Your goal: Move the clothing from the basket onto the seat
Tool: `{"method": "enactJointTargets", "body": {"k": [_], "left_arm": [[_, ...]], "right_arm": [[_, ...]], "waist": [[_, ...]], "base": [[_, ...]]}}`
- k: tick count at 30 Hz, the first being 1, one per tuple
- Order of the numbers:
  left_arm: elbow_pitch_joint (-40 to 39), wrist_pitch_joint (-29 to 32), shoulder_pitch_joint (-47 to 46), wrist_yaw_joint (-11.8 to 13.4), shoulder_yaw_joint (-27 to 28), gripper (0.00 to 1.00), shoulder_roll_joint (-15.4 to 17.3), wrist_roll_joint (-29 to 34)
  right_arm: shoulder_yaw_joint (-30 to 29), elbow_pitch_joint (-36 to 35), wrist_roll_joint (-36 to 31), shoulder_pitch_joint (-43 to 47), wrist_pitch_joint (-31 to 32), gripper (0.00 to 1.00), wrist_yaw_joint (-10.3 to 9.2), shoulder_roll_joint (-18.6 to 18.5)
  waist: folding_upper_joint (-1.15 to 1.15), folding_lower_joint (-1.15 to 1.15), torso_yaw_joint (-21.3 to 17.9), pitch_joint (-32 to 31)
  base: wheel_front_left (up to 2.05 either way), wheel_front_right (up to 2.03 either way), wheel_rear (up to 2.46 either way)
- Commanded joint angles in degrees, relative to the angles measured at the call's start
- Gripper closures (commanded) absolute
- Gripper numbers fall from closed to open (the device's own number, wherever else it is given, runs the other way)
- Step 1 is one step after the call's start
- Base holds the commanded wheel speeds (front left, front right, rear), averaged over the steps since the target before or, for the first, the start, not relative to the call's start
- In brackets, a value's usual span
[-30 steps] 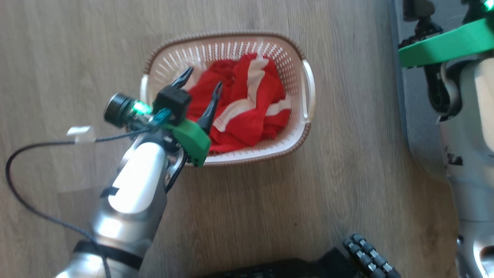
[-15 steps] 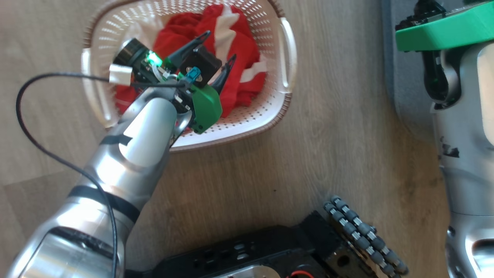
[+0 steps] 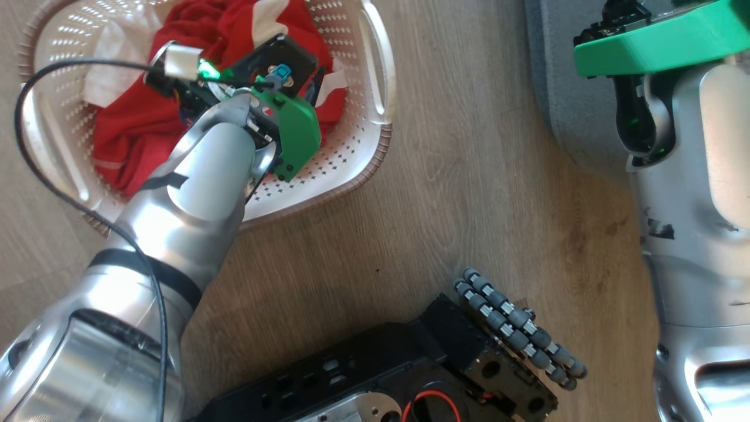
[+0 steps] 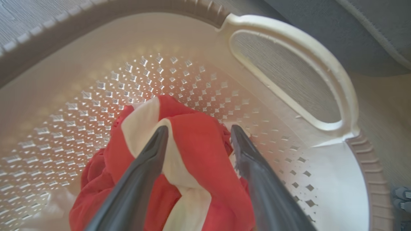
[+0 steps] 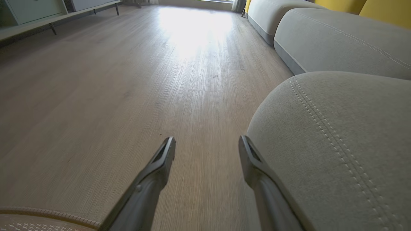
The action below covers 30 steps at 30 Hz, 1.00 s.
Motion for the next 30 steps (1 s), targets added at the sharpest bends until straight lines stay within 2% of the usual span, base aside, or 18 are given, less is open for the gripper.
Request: {"method": "enactJointTargets", "body": {"k": [1,12,22,23,24,25,30], "left_arm": [[-0.7,0.7,0.2,0.4,-0.2,0.00,0.3,-0.4],[3.4,8.9,-1.3,6.0,-8.6,0.00,0.3,-3.6],[6.5,10.0,-2.1,8.9,-11.3,0.00,0.3,-6.0],[6.6,9.9,-2.2,9.0,-11.4,0.20,0.3,-6.4],[6.6,9.7,-2.3,8.9,-11.7,0.67,0.3,-6.7],[6.5,9.2,-2.4,8.7,-11.7,1.00,0.3,-7.1],[6.1,7.0,-2.8,8.5,-12.1,1.00,0.3,-9.4]], "right_arm": [[0.1,-1.4,0.3,1.6,-0.4,0.00,-0.01,0.5],[-1.9,-1.7,0.0,4.3,-0.4,0.00,-0.01,1.2],[-3.4,-2.9,-0.2,5.3,-0.4,0.00,-0.01,0.6],[-3.5,-3.1,-0.3,5.3,-0.4,0.00,-0.01,0.5],[-3.6,-3.3,-0.3,5.3,-0.4,0.00,-0.01,0.3],[-3.7,-3.4,-0.3,5.3,-0.4,0.00,-0.01,0.2],[-3.7,-3.5,-0.5,4.7,-0.4,0.00,-0.01,-0.1]], "waist": [[0.00,-0.01,-0.3,0.2],[0.00,-0.01,-0.4,1.2],[0.00,-0.01,0.2,1.9],[0.00,-0.01,0.3,2.0],[0.00,-0.01,0.4,2.2],[0.00,-0.01,0.5,2.2],[0.00,-0.01,1.0,2.4]], "base": [[0.00,0.00,0.00],[0.00,0.00,0.00],[0.00,0.00,0.00],[0.00,0.00,0.00],[0.00,0.00,0.00],[0.00,0.00,0.00],[0.00,0.00,0.00]]}}
